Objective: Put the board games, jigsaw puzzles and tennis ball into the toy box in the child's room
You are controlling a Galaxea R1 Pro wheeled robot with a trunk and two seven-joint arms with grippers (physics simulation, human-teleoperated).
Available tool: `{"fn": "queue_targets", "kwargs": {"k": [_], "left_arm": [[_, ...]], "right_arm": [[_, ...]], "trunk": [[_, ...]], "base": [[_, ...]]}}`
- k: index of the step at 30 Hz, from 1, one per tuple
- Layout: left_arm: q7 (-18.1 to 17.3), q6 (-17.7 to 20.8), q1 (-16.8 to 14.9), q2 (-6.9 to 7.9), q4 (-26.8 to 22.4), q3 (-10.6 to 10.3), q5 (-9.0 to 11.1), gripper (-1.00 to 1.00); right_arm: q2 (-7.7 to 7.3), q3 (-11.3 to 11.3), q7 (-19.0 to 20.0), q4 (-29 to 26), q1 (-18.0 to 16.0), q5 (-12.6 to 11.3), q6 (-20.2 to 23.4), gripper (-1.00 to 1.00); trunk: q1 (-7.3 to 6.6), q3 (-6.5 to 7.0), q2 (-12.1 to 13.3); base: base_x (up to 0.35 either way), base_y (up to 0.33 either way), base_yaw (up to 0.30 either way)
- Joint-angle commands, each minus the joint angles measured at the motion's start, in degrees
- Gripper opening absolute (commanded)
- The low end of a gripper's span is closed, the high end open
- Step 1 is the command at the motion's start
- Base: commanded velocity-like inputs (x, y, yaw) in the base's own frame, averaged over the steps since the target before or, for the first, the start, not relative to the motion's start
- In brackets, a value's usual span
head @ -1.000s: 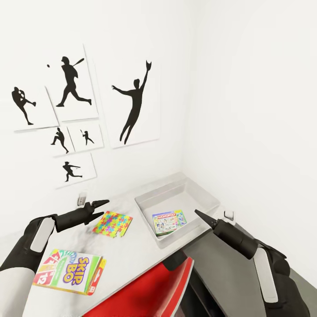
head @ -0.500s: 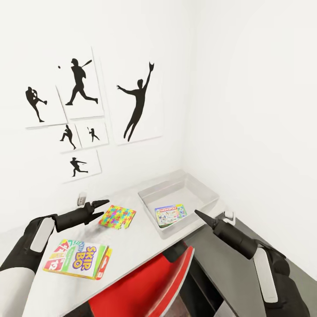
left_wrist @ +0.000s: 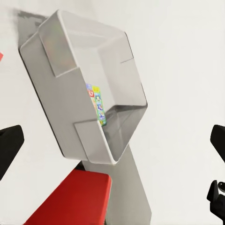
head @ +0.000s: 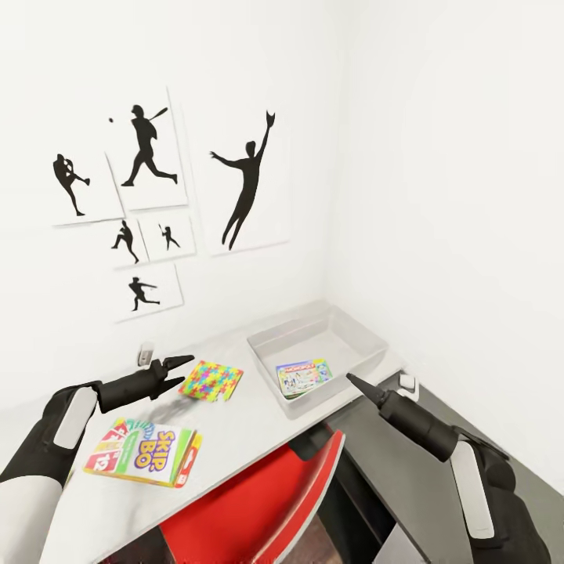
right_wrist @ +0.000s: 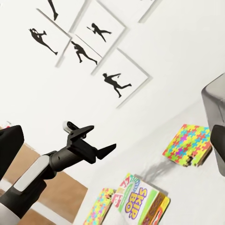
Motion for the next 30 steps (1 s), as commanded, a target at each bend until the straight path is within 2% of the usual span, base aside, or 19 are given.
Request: {"fn": "queue_targets", "kwargs": {"k": [1,6,15,25,30], "left_arm": [[-0.3,0.3,-0.1,0.01,0.0,0.1,-0.2,1.00],[-0.8,0.4,-0.1,0.16,-0.1,0.2,-0.2,1.00],[-4.6,1.5,-0.1,0.52,-0.1,0.2,-0.2,1.00],[-5.6,2.6,-0.1,0.64,-0.1,-0.3,-0.3,1.00],[-5.6,2.6,-0.1,0.68,-0.1,-0.8,-0.2,1.00]], "right_arm": [[0.03,-0.1,0.1,0.0,-0.1,-0.1,0.3,1.00],[-0.03,-0.2,0.2,0.1,-0.1,-0.1,0.3,1.00],[-0.67,-0.4,-0.3,0.3,-0.1,-0.1,0.3,1.00],[-0.74,-4.5,-0.6,0.3,-0.1,0.3,0.2,1.00],[-0.75,-4.7,-0.8,0.1,-0.1,0.5,0.4,1.00]], "trunk": [[0.02,-0.13,-0.1],[0.02,-0.13,-0.1],[0.02,-0.11,-0.1],[0.02,0.13,-0.1],[0.02,0.14,-0.1]], "base": [[-0.197,0.000,0.000],[-0.231,0.000,0.000],[-0.059,0.000,-0.006],[-0.004,0.000,-0.068],[0.000,0.000,-0.003]]}}
